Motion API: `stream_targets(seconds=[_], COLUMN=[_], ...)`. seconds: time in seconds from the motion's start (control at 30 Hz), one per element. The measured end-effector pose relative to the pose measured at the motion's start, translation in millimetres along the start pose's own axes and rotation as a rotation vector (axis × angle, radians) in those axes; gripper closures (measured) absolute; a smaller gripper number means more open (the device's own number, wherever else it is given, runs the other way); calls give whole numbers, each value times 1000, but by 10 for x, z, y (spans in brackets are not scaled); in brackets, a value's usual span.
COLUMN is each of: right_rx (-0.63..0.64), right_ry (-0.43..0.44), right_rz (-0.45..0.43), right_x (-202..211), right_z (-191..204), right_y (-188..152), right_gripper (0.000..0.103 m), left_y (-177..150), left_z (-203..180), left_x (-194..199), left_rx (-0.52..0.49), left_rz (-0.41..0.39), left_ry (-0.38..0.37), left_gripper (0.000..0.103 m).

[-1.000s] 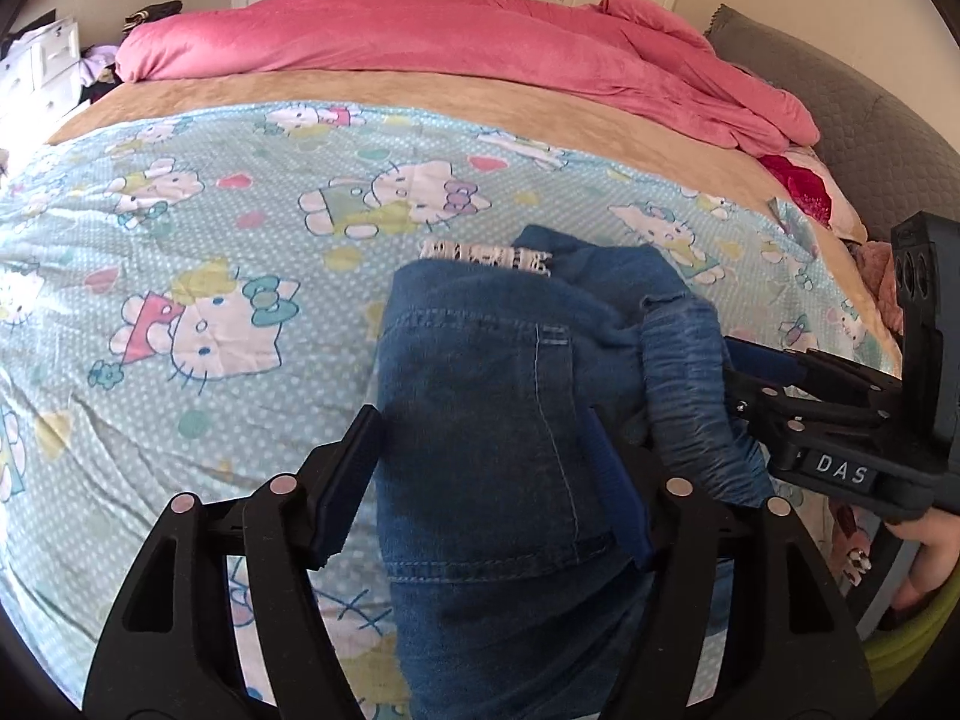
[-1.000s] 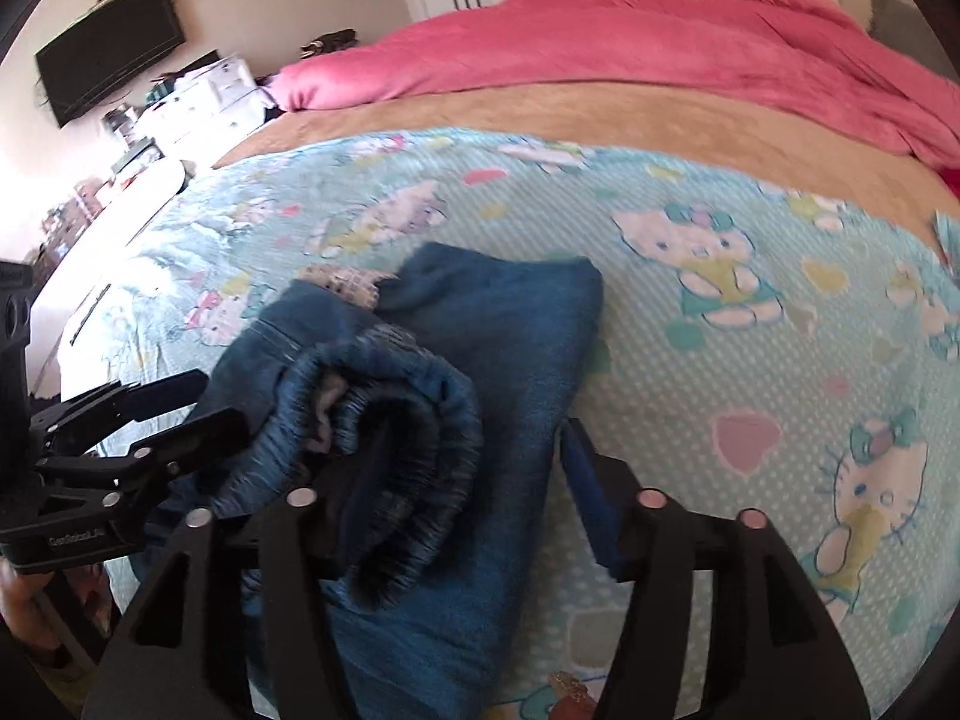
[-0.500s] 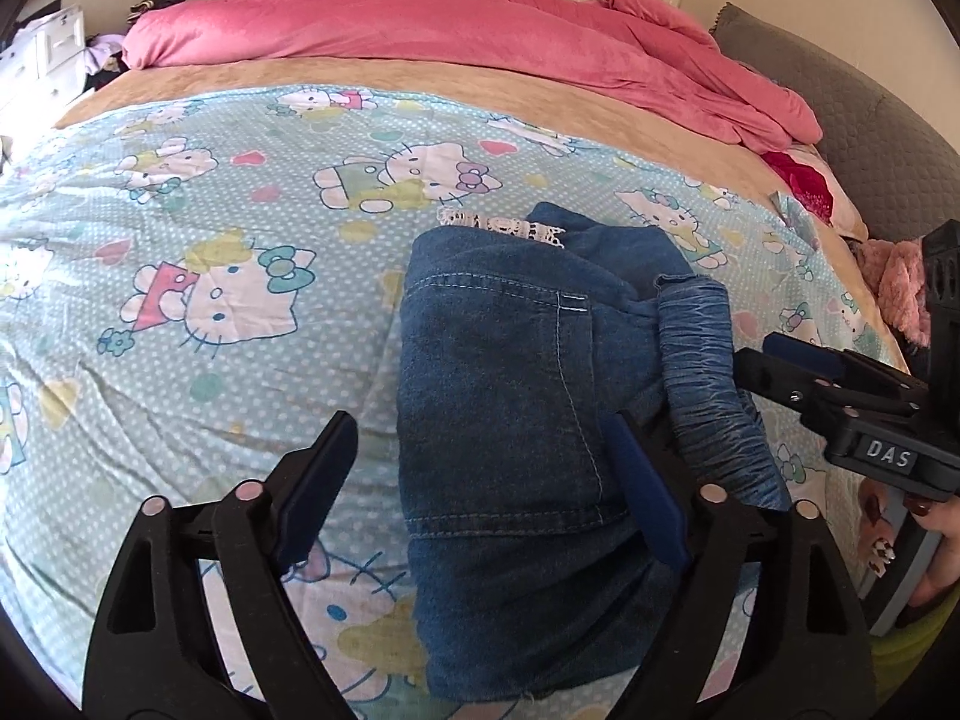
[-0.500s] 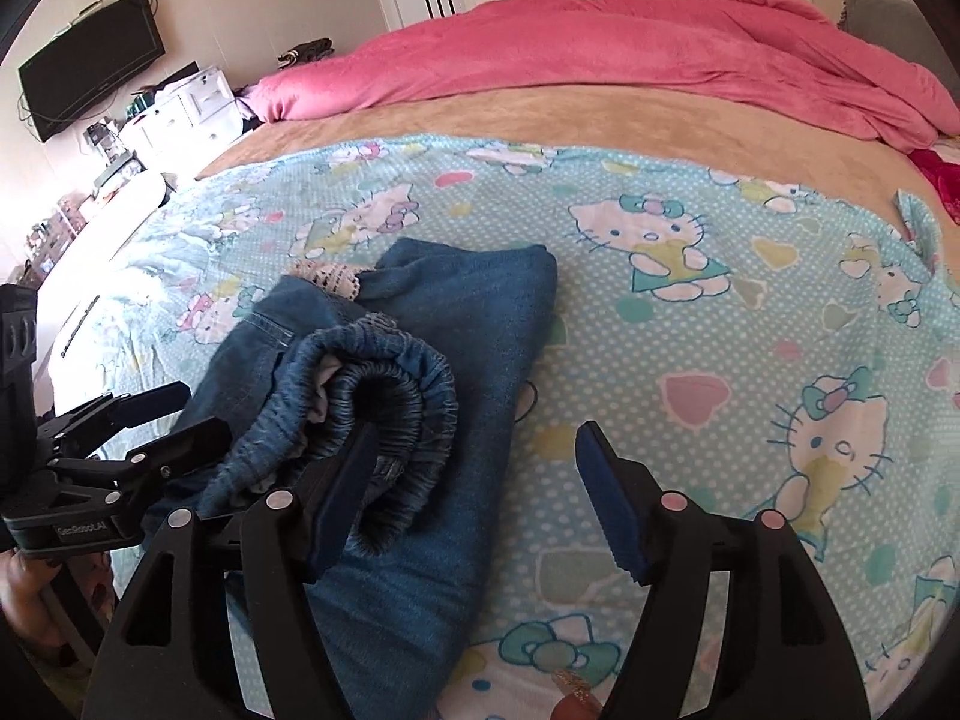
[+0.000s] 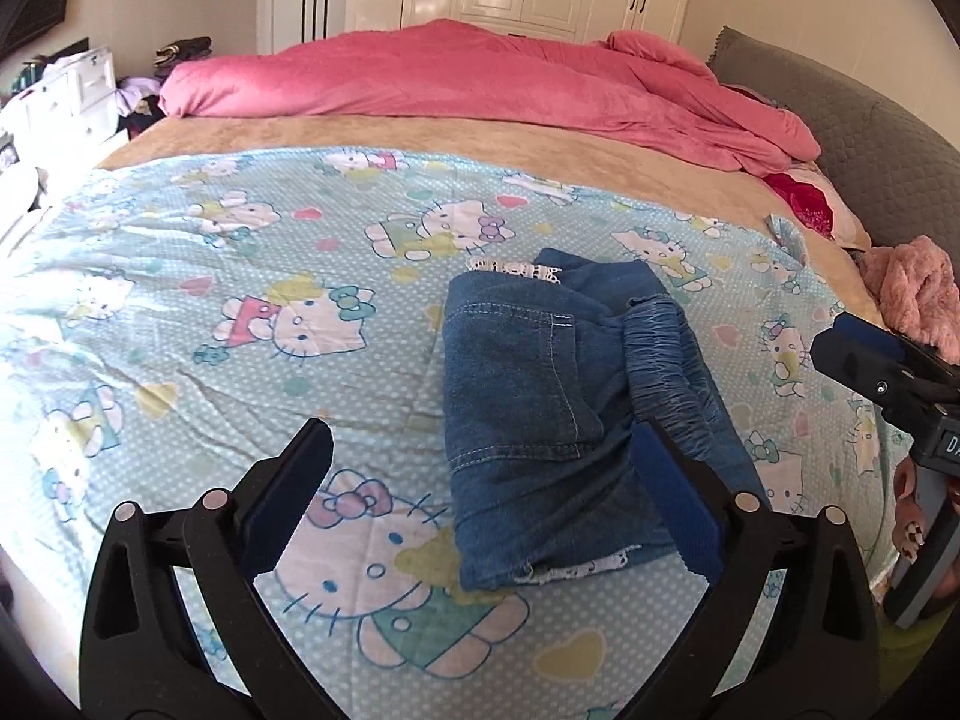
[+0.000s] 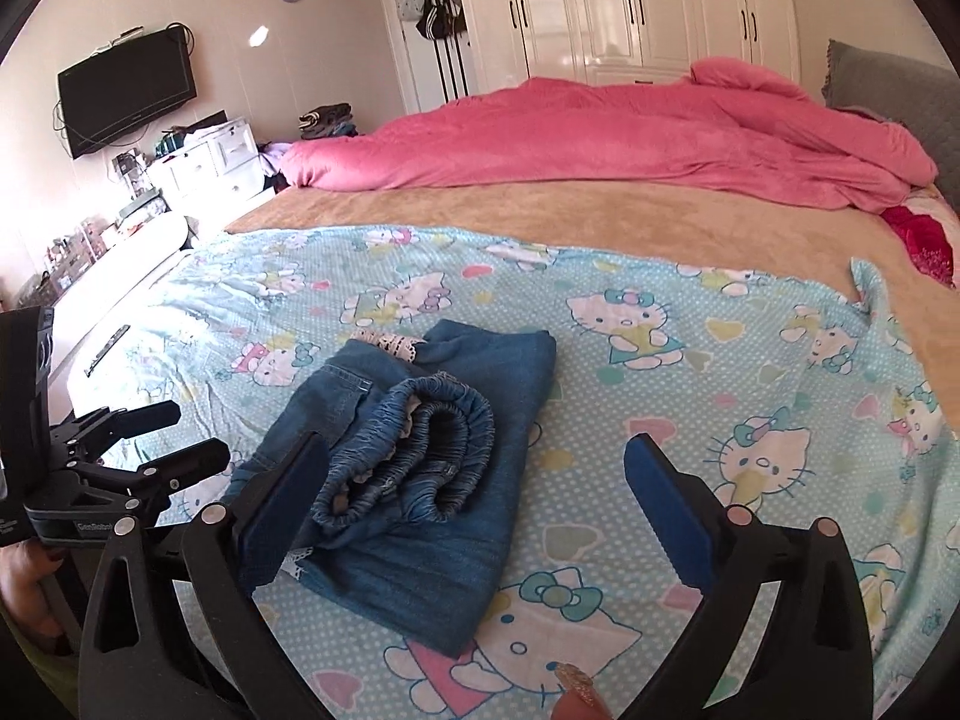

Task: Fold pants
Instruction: 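Release the right tool and pull both tools back from the folded pants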

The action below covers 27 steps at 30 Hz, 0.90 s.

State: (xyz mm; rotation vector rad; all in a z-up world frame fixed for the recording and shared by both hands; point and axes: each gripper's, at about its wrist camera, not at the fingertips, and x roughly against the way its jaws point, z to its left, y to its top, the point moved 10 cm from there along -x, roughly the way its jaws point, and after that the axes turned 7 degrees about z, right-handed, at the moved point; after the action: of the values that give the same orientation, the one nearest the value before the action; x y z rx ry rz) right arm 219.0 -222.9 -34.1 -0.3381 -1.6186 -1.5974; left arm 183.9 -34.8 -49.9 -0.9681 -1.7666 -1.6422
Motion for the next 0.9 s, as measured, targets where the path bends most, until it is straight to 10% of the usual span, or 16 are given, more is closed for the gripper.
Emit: stream_targets(seconds=[0.9], right_rx=[54], right_ry=[-57], right_rz=[-150], right_x=[928], right_z=[262], right_y=[-361], right_gripper=[5], left_y=[-539], left_z=[-82], left_x=[832], left_rx=[7], left_rz=[-96], left_ry=[55], left_gripper=[9])
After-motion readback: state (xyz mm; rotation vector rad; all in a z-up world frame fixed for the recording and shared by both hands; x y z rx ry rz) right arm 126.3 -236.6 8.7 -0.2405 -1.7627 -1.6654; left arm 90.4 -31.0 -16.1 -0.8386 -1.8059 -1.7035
